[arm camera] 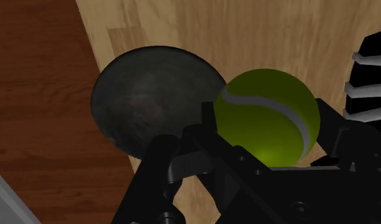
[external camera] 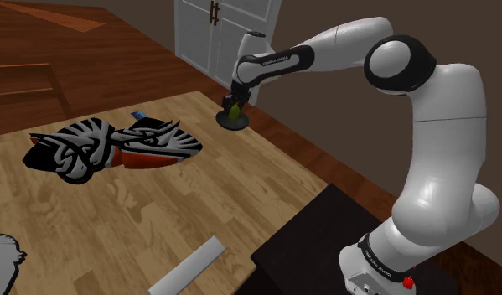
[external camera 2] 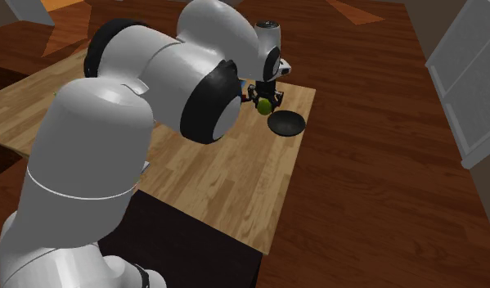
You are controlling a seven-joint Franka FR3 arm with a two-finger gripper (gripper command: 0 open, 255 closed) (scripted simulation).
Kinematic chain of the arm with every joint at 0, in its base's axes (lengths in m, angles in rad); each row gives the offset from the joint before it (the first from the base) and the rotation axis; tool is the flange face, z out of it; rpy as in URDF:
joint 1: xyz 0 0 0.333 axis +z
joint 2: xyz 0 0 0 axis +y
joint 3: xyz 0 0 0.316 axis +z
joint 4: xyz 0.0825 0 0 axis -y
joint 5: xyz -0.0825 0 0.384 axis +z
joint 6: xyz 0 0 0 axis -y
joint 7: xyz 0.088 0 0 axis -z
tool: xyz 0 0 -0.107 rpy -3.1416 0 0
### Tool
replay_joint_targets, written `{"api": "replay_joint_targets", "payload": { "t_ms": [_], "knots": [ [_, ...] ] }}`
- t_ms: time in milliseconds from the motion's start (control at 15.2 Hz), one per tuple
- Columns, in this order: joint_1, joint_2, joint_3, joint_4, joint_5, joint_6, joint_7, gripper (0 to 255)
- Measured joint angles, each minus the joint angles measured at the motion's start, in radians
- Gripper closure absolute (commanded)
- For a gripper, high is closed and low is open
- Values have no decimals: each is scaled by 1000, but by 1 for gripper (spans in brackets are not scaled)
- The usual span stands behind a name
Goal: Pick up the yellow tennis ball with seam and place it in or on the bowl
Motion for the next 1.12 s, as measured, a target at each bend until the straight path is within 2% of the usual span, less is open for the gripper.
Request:
{"api": "replay_joint_targets", "payload": {
  "t_ms": [198,528,792,1122],
  "knots": [
    [-3,85,-12,153,1,-66,-54,255],
    [21,287,-37,522,3,-222,-151,255],
    [23,335,-44,557,-1,-209,-162,255],
    [23,362,-50,541,-7,-167,-158,255]
  ]
}}
